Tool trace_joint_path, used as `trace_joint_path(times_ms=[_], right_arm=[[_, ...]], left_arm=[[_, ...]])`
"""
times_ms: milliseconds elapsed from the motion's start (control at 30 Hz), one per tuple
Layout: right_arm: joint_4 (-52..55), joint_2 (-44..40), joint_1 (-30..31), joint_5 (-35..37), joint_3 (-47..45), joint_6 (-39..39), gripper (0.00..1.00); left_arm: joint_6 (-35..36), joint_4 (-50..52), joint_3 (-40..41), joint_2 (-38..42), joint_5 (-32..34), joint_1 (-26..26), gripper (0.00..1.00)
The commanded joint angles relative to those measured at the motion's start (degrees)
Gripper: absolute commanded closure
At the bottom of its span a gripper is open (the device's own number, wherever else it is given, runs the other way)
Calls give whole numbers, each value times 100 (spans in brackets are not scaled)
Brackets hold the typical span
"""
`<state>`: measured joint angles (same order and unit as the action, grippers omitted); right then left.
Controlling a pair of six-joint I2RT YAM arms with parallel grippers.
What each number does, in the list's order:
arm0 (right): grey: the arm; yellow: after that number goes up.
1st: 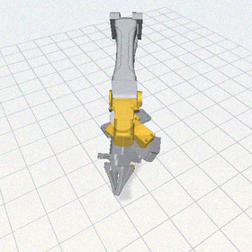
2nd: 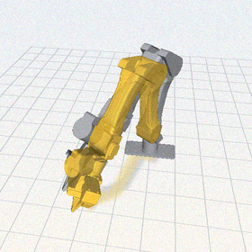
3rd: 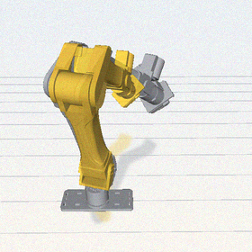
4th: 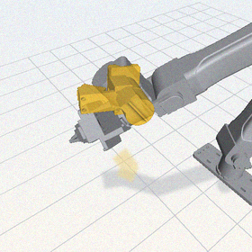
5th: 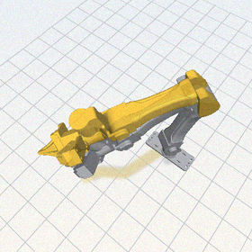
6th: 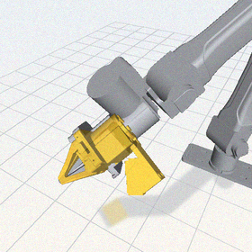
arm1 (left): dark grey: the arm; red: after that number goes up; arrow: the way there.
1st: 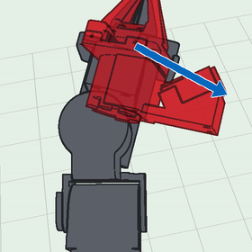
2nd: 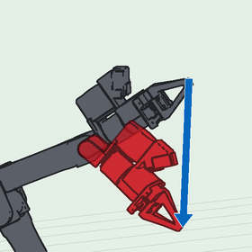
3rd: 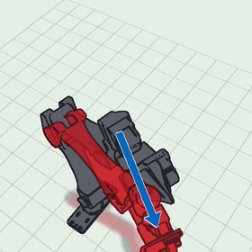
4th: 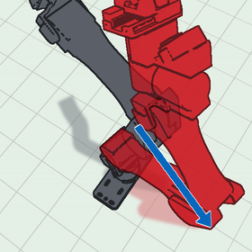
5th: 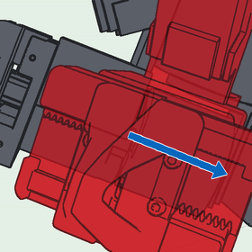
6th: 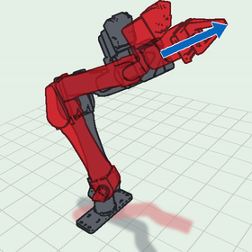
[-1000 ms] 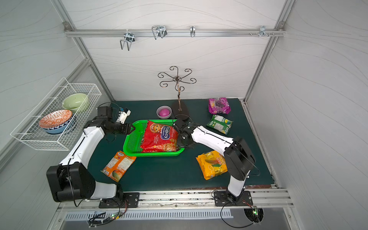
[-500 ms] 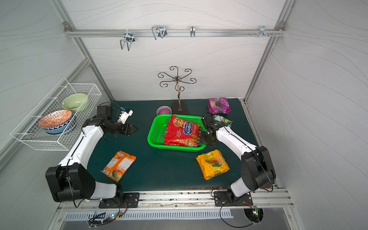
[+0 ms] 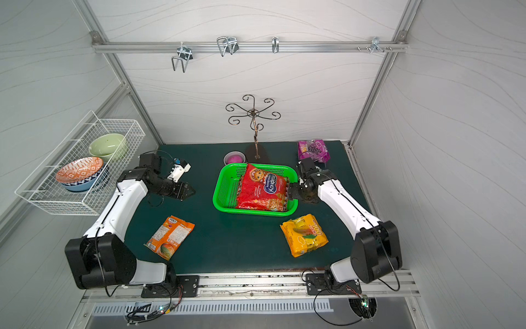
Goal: Put the candies in the basket
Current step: Move the basket to the center of the board, then pick up the candy at the center of the board.
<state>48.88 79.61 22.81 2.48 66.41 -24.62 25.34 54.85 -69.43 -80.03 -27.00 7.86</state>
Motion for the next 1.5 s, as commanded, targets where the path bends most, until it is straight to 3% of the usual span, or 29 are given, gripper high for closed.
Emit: trace_joint_path(times_ms=[0, 100, 133, 200, 467, 567, 667, 733, 867, 1033, 1167, 1300, 1467], right_arm=[[579, -550, -130, -330, -38, 228, 13], [490, -888, -111, -1381, -183, 640, 9], [346, -996, -33, -1821, -222, 826, 3], [138, -1117, 280, -2076, -213, 1025, 1], [-681, -228, 2456, -1717, 534, 2013, 5], [-1067, 277, 2965, -1440, 832, 2028, 7], [-1511, 501, 3106, -1432, 930, 1902, 8], [-1677, 519, 3105, -1350, 942, 1837, 8], [-1539, 403, 3107, -957, 997, 1905, 7], [-1546, -20, 3107, -416, 591, 1843, 5], [-1645, -307, 3081, -118, 375, 1818, 3], [-1638, -319, 3045, -73, 406, 1852, 3], [-1529, -234, 3037, -64, 553, 1897, 3]], left_arm=[[217, 259, -86, 40, 178, 20, 42], [424, 383, 45, 40, 498, 51, 42], [565, 474, 90, 49, 621, 94, 41], [857, 692, 131, 49, 810, 216, 39], [1390, 1547, 214, 50, 1662, 663, 35], [1558, 1533, 450, 126, 1543, 664, 32], [1942, 1692, 462, 27, 785, 591, 29], [2003, 1898, 384, -205, 577, 274, 30], [2030, 1523, 682, -209, 1123, -504, 31], [2190, 644, 1179, -14, 2004, -892, 26], [2492, 262, 1575, -33, 1800, -909, 26], [2900, -740, 2239, 110, 1602, -918, 25], [3112, -1178, 2442, -194, 1631, -962, 24]])
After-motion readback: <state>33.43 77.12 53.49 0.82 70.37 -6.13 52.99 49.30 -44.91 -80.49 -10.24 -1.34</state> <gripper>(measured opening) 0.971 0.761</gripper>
